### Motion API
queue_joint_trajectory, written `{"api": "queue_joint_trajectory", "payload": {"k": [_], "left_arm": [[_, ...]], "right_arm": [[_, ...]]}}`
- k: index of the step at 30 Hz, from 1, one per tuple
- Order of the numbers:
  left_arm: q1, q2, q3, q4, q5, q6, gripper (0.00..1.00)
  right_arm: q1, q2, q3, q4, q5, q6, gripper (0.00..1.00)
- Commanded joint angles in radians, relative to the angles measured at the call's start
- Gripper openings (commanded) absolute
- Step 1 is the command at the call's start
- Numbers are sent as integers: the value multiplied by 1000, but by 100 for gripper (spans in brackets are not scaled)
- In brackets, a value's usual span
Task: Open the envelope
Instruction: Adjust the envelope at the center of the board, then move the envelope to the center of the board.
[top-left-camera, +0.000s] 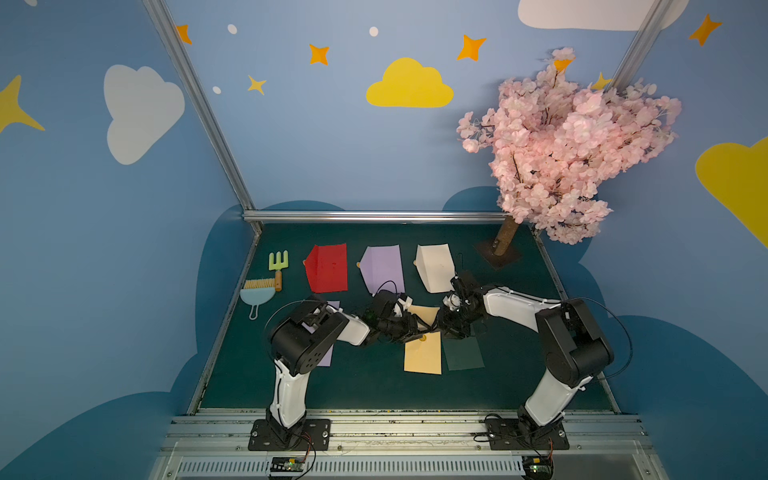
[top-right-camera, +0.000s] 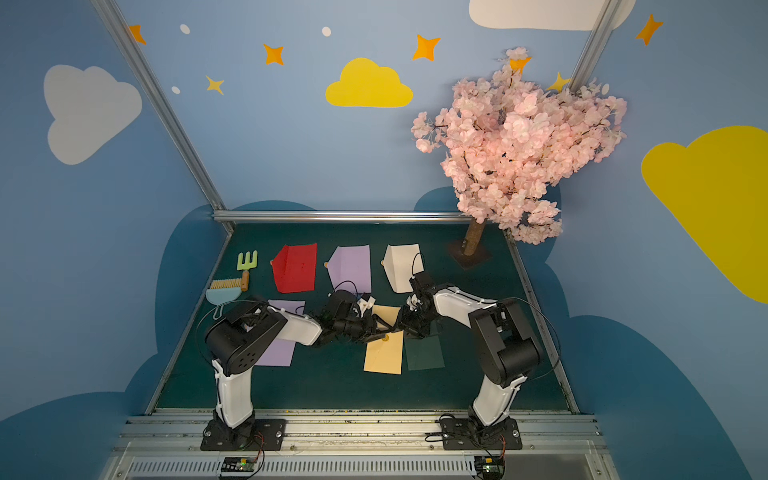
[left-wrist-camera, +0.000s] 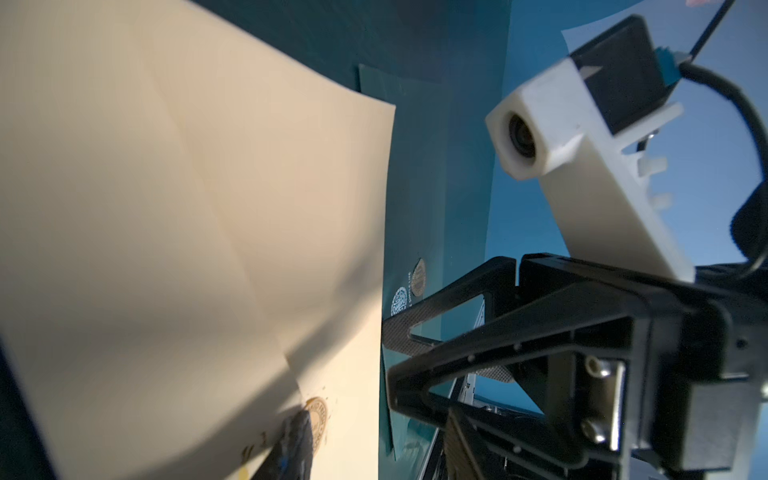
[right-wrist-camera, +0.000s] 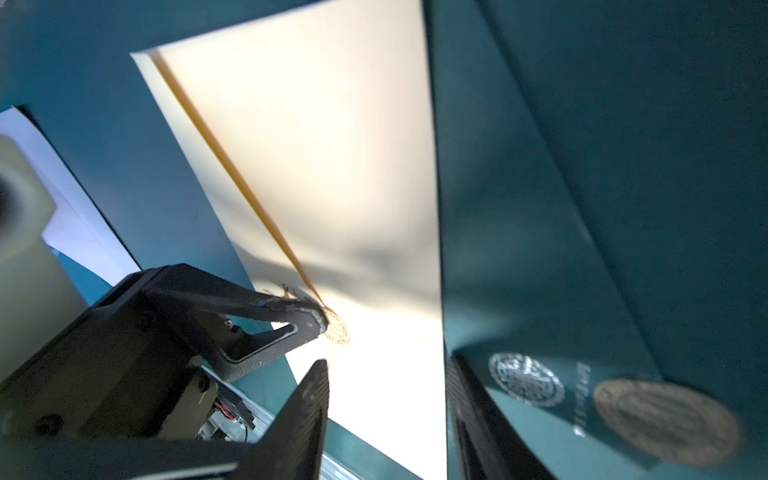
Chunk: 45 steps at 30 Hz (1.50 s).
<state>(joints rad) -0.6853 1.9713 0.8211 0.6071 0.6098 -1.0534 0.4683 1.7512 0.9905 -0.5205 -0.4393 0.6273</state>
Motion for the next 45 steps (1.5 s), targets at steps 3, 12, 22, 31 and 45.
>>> {"api": "queue_joint_trajectory", "payload": {"k": [3, 12, 22, 31, 45], "left_arm": [[-8, 58, -1, -48, -31, -9, 52], [-12, 69, 4, -93, -55, -10, 51], [19, 70, -86, 12, -71, -70, 51], [35, 69, -125, 62, -79, -95, 51], [38, 82, -143, 105, -75, -108, 51]], "right_arm": [[-7, 1, -38, -39, 50, -14, 50], [-43, 2, -52, -40, 57, -18, 51], [-152, -63, -111, -100, 96, -76, 52], [-1, -120, -16, -178, 131, -113, 49], [45, -67, -16, -120, 81, -84, 47]]}}
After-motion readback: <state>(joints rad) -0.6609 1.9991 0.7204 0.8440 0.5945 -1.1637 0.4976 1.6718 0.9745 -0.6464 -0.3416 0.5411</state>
